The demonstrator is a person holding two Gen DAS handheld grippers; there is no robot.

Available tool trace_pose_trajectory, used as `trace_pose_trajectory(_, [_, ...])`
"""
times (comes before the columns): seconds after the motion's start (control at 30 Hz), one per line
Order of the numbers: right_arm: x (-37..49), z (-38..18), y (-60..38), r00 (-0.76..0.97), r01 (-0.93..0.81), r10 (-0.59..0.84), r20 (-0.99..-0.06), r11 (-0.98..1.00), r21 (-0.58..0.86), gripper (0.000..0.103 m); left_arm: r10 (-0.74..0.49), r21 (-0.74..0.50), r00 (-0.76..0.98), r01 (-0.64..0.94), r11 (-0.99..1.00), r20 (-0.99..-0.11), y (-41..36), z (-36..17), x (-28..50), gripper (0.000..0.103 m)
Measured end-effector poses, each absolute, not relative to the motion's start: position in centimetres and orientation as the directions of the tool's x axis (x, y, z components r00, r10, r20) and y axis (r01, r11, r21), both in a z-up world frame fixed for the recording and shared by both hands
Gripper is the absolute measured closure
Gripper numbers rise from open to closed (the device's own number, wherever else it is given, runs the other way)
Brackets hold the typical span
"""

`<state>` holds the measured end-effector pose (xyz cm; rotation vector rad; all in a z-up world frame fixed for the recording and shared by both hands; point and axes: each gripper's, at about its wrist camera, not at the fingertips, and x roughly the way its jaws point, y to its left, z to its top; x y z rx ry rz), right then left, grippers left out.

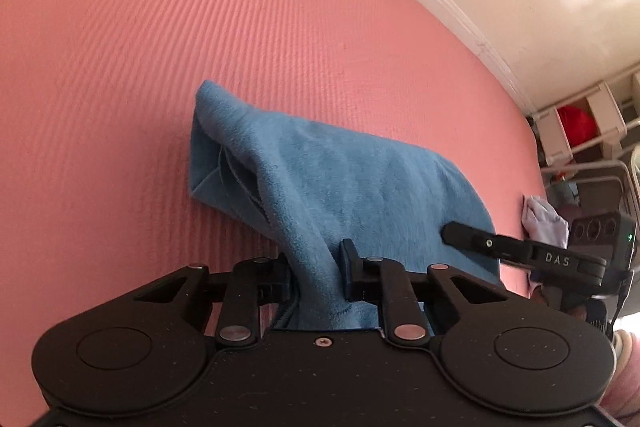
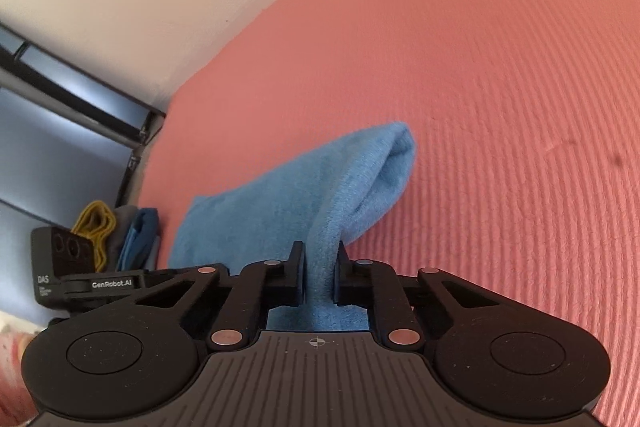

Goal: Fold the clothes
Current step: 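Grasp the folded shirt with the left gripper while the right gripper grasps it too, then carry the folded shirt with both grippers onto the clothes pile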

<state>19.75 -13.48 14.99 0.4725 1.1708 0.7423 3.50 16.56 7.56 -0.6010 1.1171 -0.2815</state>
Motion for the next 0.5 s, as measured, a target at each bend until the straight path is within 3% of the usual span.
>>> trace_pose_trajectory(0.3, [18.8, 19.7, -10.7, 0.209, -0.373, 0.753, -0.624, 0.651, 0.661, 0.093, -0.445, -0.518, 0.480, -0.025, 0.855, -0.756, 19.7, 13.0, 1.9, 0.084])
trace_pose_trajectory(0.5, [20.2, 23.2, -6.5, 0.216, -0.440, 0.786, -0.580, 0.608, 0.660, 0.093, -0.389, -0.500, 0.593, -0.027, 0.866, -0.705, 23.0, 18.0, 0.4, 0.084])
